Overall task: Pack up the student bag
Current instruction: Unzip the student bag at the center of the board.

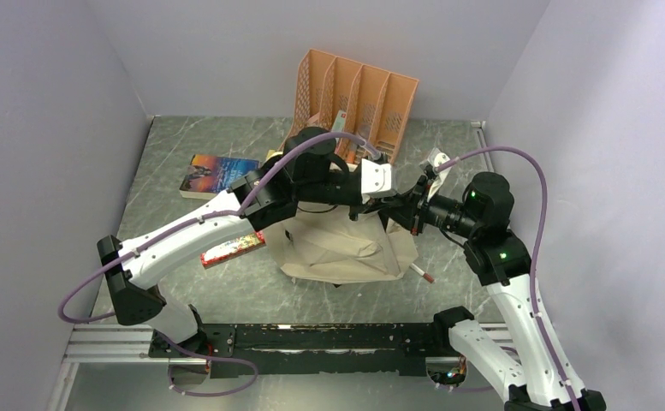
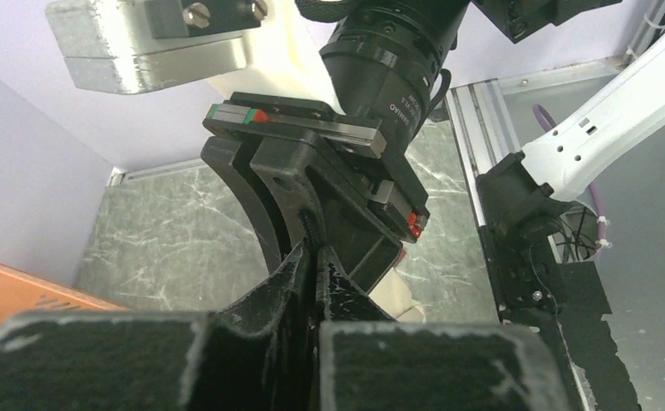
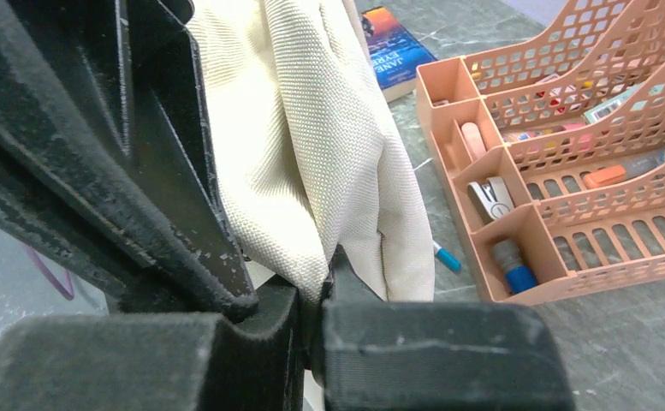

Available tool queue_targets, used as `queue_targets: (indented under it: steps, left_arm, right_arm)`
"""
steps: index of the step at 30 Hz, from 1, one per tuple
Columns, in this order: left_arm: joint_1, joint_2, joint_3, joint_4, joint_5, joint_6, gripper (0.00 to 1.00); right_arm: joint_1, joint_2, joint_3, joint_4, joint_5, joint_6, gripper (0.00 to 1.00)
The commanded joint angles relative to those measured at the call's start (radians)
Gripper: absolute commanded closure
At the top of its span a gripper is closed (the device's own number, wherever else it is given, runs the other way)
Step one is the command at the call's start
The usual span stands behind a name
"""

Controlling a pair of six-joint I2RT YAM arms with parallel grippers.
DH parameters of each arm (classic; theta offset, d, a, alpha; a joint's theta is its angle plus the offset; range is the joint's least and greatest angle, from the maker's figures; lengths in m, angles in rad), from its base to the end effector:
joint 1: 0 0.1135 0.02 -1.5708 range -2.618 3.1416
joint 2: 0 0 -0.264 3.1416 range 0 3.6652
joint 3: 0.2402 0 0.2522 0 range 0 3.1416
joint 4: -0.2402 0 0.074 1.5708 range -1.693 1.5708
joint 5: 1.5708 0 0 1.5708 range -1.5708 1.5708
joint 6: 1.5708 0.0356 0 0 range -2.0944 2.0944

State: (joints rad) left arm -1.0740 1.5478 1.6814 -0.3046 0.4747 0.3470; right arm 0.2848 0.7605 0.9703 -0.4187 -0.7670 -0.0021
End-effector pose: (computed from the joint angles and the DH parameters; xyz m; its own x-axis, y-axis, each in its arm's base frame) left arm 0.1539 -0.3179 0.4515 0.2626 0.1502 -0.9531 0.9648 -0.0246 0.2620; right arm 0.1402 0.0668 0.3845 -0.1972 -0.0593 -0.9786 -0.8542 0.5001 0.1419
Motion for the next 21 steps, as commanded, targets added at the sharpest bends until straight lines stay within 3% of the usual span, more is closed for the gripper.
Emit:
queue_targets:
  steps: [1, 21]
  left_arm:
    - [-0.004, -0.033, 0.008, 0.014, -0.029, 0.013, 0.95]
    - [-0.004, -0.258, -0.183, 0.206, -0.499, -0.088, 0.95]
  right_arm:
    - [0.007, -0.020, 0.001, 0.059, 0.003, -0.019, 1.00]
    - [0.007, -0.060, -0.043, 0.045, 0.275, 0.026, 1.00]
